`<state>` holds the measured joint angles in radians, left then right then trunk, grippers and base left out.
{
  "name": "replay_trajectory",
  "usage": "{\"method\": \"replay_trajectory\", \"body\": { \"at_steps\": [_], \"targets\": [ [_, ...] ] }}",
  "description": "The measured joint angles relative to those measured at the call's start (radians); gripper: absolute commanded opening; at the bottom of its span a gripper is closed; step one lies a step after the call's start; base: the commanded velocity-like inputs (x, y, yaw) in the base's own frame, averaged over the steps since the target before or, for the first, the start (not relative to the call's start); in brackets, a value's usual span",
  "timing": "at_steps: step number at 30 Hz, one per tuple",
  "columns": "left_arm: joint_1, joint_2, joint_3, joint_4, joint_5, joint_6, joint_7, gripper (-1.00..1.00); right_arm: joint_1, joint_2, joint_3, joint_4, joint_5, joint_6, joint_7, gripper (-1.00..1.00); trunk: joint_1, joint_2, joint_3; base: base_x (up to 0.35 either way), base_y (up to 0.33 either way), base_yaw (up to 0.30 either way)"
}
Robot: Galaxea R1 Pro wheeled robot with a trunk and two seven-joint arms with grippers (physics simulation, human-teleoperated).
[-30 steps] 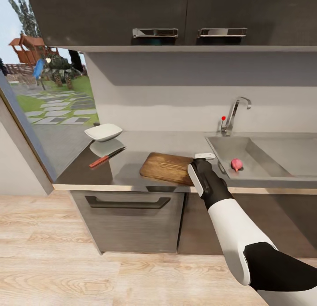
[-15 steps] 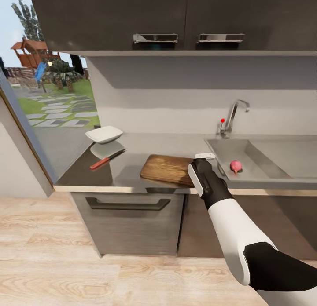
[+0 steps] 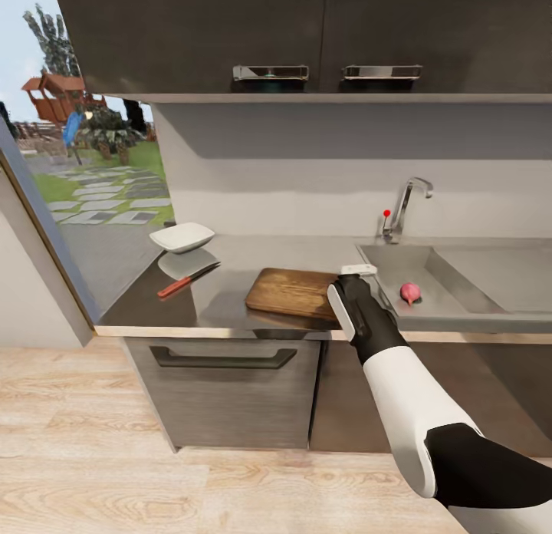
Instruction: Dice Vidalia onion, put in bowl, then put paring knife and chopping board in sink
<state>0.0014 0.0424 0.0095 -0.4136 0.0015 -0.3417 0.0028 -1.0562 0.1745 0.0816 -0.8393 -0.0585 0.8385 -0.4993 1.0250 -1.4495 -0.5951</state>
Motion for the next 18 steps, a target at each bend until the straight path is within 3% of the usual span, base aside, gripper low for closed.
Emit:
{"method": "replay_trajectory", "body": {
  "at_steps": [18],
  "targets": [
    [0.0,-0.002,-0.001,-0.003,0.0,-0.001,-0.001,1.0,0.0,0.0,-0.001,-0.002,-0.008,-0.03,0.025,-1.0,-0.054,0.098,0.044,0.0,0.0,0.0]
  ]
}}
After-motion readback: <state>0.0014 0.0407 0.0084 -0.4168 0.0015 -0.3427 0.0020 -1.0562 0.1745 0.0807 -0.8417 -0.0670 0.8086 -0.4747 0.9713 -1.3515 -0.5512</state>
